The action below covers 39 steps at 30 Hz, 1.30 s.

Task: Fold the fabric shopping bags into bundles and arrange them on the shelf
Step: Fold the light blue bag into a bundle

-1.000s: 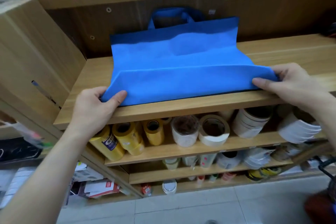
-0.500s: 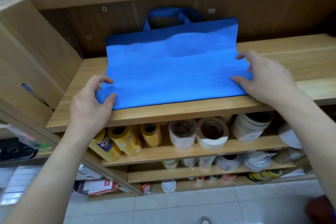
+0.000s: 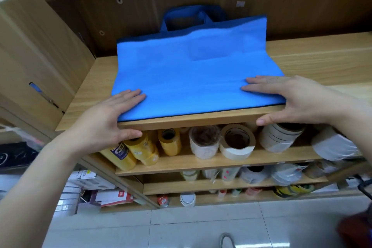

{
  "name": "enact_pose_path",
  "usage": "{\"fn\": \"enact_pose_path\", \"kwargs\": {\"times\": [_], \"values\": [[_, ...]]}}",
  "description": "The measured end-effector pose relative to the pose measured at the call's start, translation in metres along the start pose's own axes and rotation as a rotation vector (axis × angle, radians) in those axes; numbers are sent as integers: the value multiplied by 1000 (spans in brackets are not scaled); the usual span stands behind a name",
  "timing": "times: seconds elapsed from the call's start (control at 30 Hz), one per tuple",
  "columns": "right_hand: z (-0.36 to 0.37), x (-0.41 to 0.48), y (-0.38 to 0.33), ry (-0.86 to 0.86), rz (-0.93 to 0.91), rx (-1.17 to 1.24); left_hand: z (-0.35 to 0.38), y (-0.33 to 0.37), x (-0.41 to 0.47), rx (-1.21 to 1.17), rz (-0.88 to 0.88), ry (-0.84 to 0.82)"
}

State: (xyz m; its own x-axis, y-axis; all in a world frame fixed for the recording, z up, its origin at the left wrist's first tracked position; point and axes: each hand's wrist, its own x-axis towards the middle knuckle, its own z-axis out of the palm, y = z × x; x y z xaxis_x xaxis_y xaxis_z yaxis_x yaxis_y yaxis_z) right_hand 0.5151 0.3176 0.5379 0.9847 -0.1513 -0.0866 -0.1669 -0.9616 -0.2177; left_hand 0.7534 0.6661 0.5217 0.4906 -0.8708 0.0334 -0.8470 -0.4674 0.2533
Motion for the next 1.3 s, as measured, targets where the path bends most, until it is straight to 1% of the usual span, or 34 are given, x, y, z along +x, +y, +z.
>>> {"fn": "enact_pose_path", "kwargs": {"times": [0.1, 0.17, 0.3, 0.37, 0.43, 0.57, 0.63, 0.73, 0.8, 0.87, 0.9, 0.97, 1.03, 1.07, 1.1, 1.13, 1.17, 1.2, 1.23, 1.27, 1.3], "values": [[-10, -10, 3, -30, 49, 215, -6, -2, -9, -104, 16, 43], [-14, -18, 4, 19, 48, 391, -9, -5, -17, -221, -6, 90], [-9, -28, 9, 225, 92, 675, -9, -4, -23, -519, -242, 156], [-5, -33, 10, 297, 121, 794, -11, -6, -25, -679, -303, 213], [-1, -35, 12, 400, 157, 847, -15, -11, -28, -783, -315, 196], [6, -29, 3, 589, 239, 880, -14, 1, -21, -921, -376, 343], [7, -24, -4, 654, 280, 837, -10, 9, -13, -866, -460, 450], [7, -15, -12, 593, 340, 662, -1, 17, -3, -703, -529, 599], [8, -9, -12, 595, 420, 652, 5, 21, 0, -605, -557, 673], [9, -2, -11, 626, 500, 645, 6, 25, 3, -478, -596, 692], [10, 2, -12, 634, 528, 602, 6, 26, 5, -398, -627, 681], [11, 10, -15, 616, 596, 452, 6, 25, 9, -281, -689, 661], [13, 15, -20, 590, 667, 243, 9, 24, 13, -199, -763, 648], [14, 15, -23, 573, 697, 136, 11, 22, 14, -169, -783, 670], [15, 16, -26, 571, 709, 53, 11, 22, 13, -161, -781, 693], [17, 16, -29, 583, 697, 10, 13, 21, 11, -160, -710, 731], [19, 16, -28, 633, 643, -19, 13, 21, 8, -141, -561, 749], [21, 16, -27, 692, 534, -55, 14, 18, 6, -105, -373, 717], [23, 17, -24, 722, 390, -92, 14, 13, 5, -105, -211, 635], [24, 17, -20, 711, 234, -100, 13, 6, 2, -145, -115, 514], [24, 16, -18, 658, 116, -58, 10, 0, 0, -201, -86, 383]]}}
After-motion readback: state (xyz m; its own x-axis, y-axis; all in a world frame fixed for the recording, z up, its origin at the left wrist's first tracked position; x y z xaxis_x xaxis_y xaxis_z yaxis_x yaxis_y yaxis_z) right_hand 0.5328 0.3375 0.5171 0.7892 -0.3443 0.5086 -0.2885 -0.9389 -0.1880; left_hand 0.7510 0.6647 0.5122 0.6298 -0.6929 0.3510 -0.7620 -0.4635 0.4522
